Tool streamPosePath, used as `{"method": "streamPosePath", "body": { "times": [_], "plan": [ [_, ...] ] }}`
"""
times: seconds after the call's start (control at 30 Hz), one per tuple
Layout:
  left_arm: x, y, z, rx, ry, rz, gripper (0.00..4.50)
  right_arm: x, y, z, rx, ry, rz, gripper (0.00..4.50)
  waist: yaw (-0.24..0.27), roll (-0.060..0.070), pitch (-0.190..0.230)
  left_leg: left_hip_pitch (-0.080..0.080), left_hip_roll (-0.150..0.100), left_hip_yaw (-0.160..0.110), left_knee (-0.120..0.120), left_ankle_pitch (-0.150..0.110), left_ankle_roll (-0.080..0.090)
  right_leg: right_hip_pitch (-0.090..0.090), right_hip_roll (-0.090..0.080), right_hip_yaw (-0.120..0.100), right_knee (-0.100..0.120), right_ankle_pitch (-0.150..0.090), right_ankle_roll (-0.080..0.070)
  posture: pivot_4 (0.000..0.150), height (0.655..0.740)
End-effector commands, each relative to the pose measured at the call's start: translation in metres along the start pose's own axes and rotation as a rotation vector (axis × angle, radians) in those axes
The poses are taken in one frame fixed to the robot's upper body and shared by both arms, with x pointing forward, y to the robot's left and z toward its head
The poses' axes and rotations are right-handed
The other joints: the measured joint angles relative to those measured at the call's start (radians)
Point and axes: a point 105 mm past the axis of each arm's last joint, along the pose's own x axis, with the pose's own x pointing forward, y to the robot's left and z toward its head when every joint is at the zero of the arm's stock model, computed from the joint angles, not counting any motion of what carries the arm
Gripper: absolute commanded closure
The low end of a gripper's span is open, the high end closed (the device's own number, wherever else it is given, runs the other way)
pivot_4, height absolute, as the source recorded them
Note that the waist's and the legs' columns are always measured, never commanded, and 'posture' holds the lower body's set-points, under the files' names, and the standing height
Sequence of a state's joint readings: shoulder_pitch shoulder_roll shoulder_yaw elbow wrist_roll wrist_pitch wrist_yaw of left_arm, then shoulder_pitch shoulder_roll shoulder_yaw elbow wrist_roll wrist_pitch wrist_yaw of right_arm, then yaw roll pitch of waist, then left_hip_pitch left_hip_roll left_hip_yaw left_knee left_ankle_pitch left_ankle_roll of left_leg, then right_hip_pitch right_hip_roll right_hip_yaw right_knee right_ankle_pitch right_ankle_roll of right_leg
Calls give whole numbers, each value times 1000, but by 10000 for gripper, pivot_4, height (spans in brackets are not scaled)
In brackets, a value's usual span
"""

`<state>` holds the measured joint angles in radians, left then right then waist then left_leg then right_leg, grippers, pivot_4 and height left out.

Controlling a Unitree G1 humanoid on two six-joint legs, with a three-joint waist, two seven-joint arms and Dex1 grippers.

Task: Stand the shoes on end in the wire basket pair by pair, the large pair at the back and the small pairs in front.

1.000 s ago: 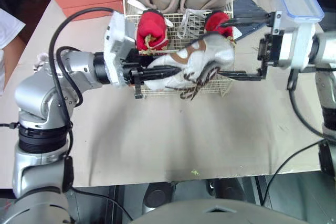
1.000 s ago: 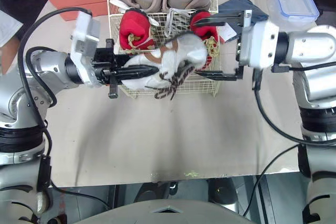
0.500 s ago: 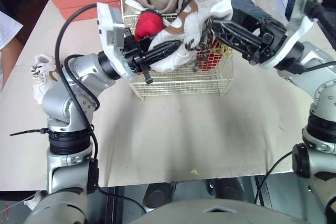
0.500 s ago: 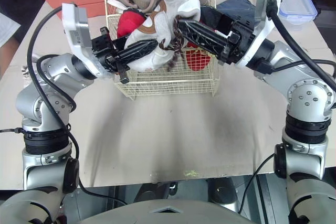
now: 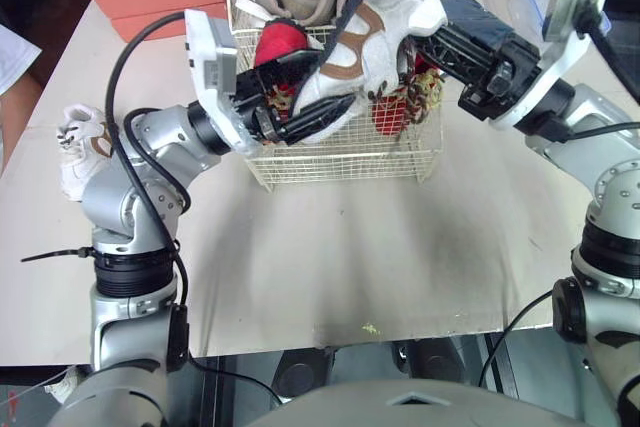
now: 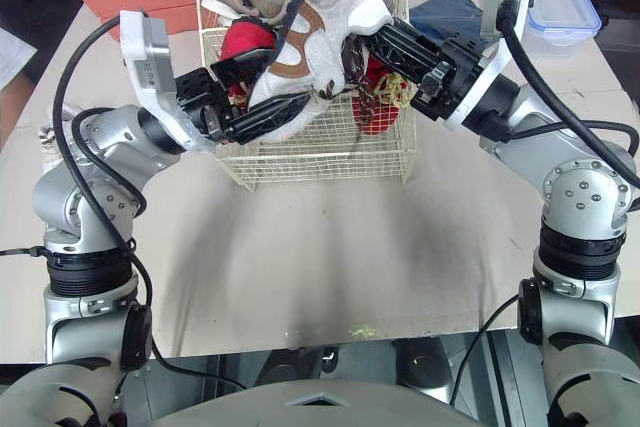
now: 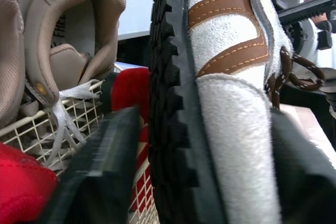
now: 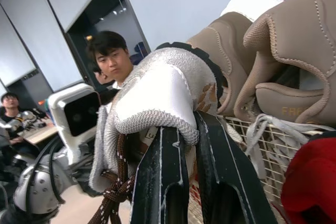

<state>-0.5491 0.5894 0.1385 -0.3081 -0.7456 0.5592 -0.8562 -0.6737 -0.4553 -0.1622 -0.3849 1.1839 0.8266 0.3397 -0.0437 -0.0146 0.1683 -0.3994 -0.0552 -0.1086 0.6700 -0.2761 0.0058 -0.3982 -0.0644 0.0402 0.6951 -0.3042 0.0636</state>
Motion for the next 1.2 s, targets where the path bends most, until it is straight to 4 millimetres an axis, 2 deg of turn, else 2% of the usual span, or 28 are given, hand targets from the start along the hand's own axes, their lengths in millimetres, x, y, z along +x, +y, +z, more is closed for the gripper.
{"method": "streamPosePath", "body": {
  "times": [0.03,0.2,0.33,0.47,0.57,0.67,0.83,0.93,1.2],
  "plan": [
    [-12,-6,18,121,62,-30,209,-2,9,20,-192,-39,-8,45000,0,0,0,0,0,0,0,0,0,0,0,0,0,0,0,1500,7400],
    [-23,-20,29,131,171,-109,209,-8,4,25,-362,-3,-100,45000,1,0,0,0,0,0,-1,0,0,-1,0,0,0,0,0,1500,7400],
    [-27,-25,25,131,297,-111,209,-17,0,9,-507,147,-167,45000,5,0,0,0,0,0,-1,0,0,0,0,0,-1,0,0,1500,7400],
    [-22,-34,24,114,308,-129,209,-21,-14,-2,-616,208,-313,45000,1,0,0,0,0,0,-1,0,0,0,0,1,0,0,0,1500,7400],
    [-20,-36,25,111,301,-127,209,-26,-20,-11,-624,231,-421,45000,1,0,0,1,1,0,-1,0,0,0,-1,1,0,0,0,1500,7400],
    [-19,-38,26,114,297,-132,209,-24,-7,-12,-593,183,-421,45000,1,0,0,1,2,0,-1,0,0,0,0,1,1,0,0,1500,7400],
    [-19,-38,24,105,293,-135,209,-18,12,4,-566,26,-370,45000,2,0,0,1,2,1,-1,0,0,0,0,2,0,0,0,1500,7400],
    [-18,-36,23,112,297,-137,209,-20,16,4,-651,24,-356,45000,4,0,0,1,1,1,-1,0,0,0,2,1,0,0,0,1500,7400],
    [-15,-36,24,117,284,-147,209,-26,17,12,-680,-78,-418,45000,2,0,0,1,1,1,-1,0,0,0,2,1,0,0,0,1500,7400]
  ]
}}
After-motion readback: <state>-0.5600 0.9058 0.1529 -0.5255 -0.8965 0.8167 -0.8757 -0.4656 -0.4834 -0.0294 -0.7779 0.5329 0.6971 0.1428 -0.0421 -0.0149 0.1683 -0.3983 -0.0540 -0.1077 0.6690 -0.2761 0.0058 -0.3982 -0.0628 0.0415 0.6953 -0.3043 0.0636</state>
